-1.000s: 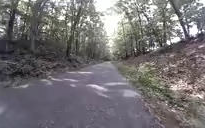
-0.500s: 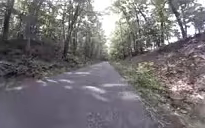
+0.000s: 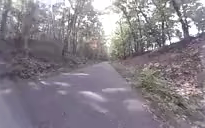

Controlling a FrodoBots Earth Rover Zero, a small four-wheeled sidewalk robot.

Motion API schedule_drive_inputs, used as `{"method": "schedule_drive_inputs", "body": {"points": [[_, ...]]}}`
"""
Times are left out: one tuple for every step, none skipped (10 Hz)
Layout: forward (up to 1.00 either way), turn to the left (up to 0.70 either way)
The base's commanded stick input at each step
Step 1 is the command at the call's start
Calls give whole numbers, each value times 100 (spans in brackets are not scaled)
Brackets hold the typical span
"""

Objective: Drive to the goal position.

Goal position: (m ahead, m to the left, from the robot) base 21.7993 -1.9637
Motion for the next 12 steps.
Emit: {"method": "schedule_drive_inputs", "body": {"points": [[70, 0], [70, 0], [70, 0], [70, 0], [70, 0], [70, -3], [70, -6], [70, -9], [70, -12], [70, -14], [70, -12], [70, -11]]}}
